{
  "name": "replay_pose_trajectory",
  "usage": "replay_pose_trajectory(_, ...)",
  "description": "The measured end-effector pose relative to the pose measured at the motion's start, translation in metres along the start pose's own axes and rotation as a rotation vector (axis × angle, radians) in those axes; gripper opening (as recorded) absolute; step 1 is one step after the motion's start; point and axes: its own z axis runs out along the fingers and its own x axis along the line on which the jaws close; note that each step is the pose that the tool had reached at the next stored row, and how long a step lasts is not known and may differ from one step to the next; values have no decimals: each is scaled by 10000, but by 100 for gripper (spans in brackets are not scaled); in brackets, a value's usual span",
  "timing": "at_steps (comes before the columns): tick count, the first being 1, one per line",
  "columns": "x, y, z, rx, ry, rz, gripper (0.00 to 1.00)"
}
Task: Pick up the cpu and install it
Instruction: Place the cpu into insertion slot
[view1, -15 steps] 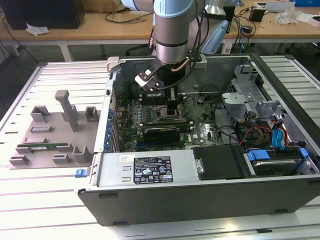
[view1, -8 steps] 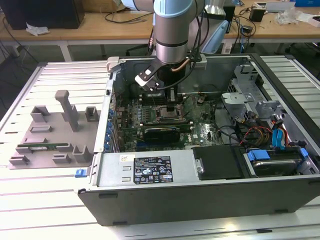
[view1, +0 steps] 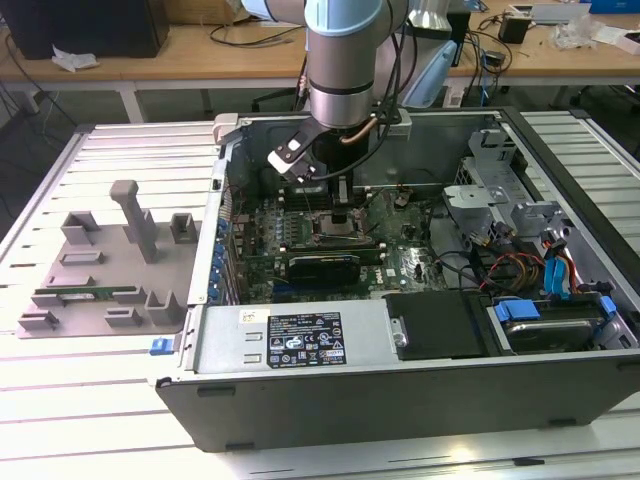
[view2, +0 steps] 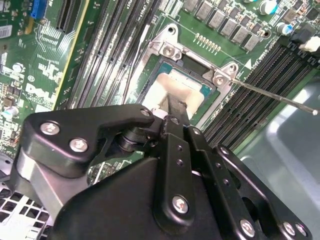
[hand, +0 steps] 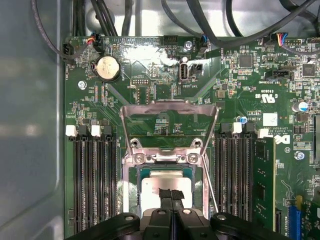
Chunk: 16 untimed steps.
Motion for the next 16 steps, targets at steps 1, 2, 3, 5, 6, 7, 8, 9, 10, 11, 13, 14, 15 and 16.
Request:
replay_pose_trajectory(1, 0, -1, 14, -1, 1, -1, 11)
replay_pose_trajectory(2, 0, -1, 30, 0, 1, -2, 11)
replay_pose_trajectory(3, 1, -2, 37, -1, 3, -1, 11)
replay_pose_trajectory(5, 1, -2, 58, -1, 3, -1, 11)
replay_pose_trajectory(6, 1, -3, 65, 0, 2, -1, 11)
replay_pose_trajectory(7, 0, -3, 68, 0, 0, -2, 11)
replay_pose_trajectory(8, 0, -3, 69, 1, -1, -1, 11)
replay_pose_trajectory(9, 0, -3, 69, 1, 0, -2, 11)
replay_pose_trajectory(10, 1, -3, 71, -1, 2, -1, 11)
replay_pose_trajectory(11, 1, -3, 73, -1, 3, -1, 11)
replay_pose_trajectory(13, 1, -3, 88, 1, 0, -1, 11)
replay_pose_trajectory(14, 0, -4, 91, 2, -2, -1, 11)
replay_pose_trajectory(15, 0, -4, 93, 3, -4, -1, 11)
replay_pose_trajectory(16, 0, -4, 94, 3, -4, -1, 11)
